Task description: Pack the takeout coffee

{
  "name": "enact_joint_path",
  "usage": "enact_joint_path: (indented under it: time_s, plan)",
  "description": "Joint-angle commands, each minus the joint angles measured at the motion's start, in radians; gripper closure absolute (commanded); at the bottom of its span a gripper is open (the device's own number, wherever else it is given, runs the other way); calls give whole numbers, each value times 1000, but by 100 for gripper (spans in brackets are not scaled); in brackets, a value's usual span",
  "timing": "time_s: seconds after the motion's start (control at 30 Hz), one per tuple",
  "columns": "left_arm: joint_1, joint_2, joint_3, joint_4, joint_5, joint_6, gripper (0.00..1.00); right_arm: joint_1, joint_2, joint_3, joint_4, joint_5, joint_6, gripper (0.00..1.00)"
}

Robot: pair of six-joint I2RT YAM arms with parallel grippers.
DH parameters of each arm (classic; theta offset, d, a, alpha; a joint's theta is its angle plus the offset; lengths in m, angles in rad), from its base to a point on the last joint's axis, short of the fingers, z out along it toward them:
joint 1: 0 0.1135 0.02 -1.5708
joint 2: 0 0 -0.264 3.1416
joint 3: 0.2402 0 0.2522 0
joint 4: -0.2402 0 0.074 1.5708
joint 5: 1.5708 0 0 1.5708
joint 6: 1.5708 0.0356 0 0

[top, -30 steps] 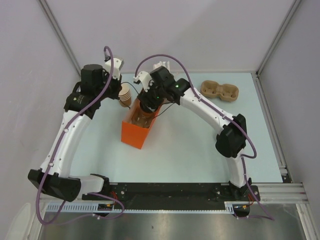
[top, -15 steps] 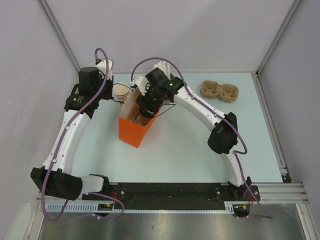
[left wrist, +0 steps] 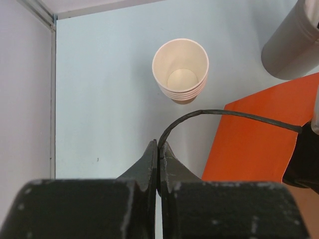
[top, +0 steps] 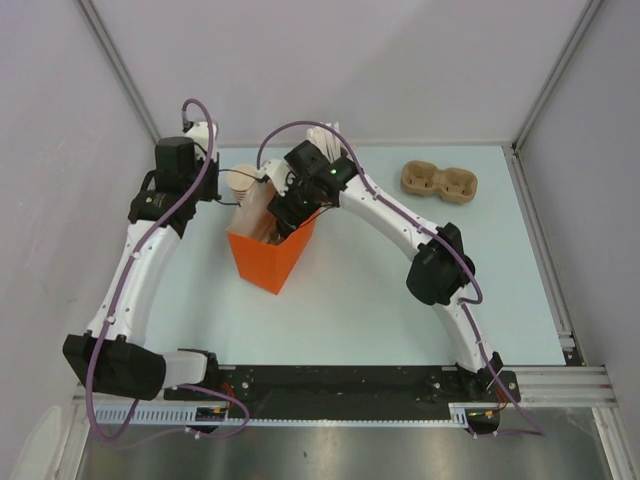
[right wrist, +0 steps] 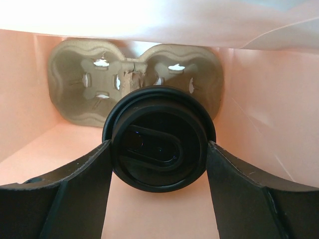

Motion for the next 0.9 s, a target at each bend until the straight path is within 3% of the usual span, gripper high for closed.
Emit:
enact_joint_path:
  time_s: [0.0, 0.4, 0.67, 0.87]
  plan:
    - [18, -35, -6, 19, -23, -17, 100, -3, 26, 38, -32, 1, -6, 44]
    - [23, -55, -39, 41, 3, -7, 98, 0, 75, 39, -61, 8, -11, 43]
    - [21, -92, -71, 77, 72, 11, 95, 1, 84, 58, -70, -15, 6, 36]
    - [21, -93, -74, 79, 88, 13, 94, 4, 67, 76, -72, -11, 8, 26]
